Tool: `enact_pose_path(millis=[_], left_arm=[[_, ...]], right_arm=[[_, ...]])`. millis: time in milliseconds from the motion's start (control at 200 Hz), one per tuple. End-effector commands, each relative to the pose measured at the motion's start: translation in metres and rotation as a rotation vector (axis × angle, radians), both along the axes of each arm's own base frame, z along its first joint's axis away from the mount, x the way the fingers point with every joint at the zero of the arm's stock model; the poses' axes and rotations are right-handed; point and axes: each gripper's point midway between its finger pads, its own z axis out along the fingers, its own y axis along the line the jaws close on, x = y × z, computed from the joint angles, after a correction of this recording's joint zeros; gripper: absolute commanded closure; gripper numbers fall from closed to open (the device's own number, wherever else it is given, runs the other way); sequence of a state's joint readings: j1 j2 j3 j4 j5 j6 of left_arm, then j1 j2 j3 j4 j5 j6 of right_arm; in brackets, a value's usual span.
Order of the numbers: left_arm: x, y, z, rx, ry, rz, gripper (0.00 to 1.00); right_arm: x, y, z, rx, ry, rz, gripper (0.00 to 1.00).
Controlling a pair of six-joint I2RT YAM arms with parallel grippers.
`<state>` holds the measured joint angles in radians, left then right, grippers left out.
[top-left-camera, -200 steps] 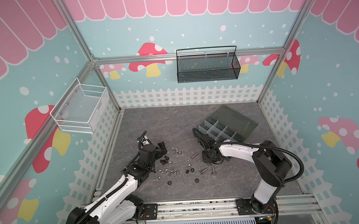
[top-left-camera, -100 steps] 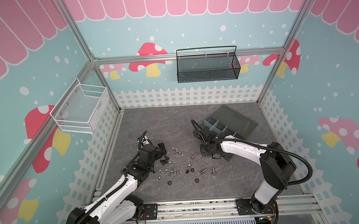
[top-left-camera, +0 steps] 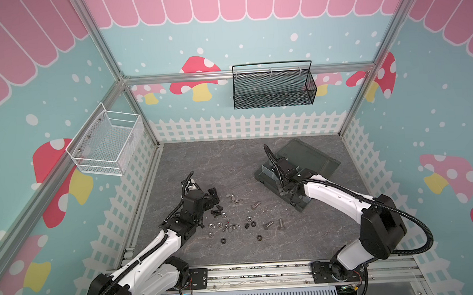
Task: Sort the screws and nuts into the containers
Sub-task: 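Lift the silver bolt with the right gripper into a box compartment and release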
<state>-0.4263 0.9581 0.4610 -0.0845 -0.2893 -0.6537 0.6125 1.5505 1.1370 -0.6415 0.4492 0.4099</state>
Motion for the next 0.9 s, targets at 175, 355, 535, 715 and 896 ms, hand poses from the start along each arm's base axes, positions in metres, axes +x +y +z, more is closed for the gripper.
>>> enact_pose_path(millis=[175,355,535,715,896], left_arm=[[0.005,-0.002,0.013,-0.03,-0.032,-0.001,0.0],[0.005,0.0,0.012,-0.039,-0.036,0.013,0.0],[0.003,0.0,0.012,-0.041,-0.038,0.012,0.0],[0.001,0.002,0.013,-0.048,-0.044,0.018,0.0],[0.0,0.004,0.013,-0.044,-0.046,0.027,0.0]], right_arm=[[-0.006,-0.033,-0.004,-0.057,-0.019,-0.029,1.0],[-0.014,-0.039,-0.017,-0.027,-0.001,-0.038,1.0],[-0.02,-0.041,-0.034,-0.018,0.03,-0.038,1.0],[-0.022,-0.043,-0.044,-0.016,0.042,-0.035,1.0],[-0.025,-0.048,-0.059,-0.02,0.076,-0.041,1.0]])
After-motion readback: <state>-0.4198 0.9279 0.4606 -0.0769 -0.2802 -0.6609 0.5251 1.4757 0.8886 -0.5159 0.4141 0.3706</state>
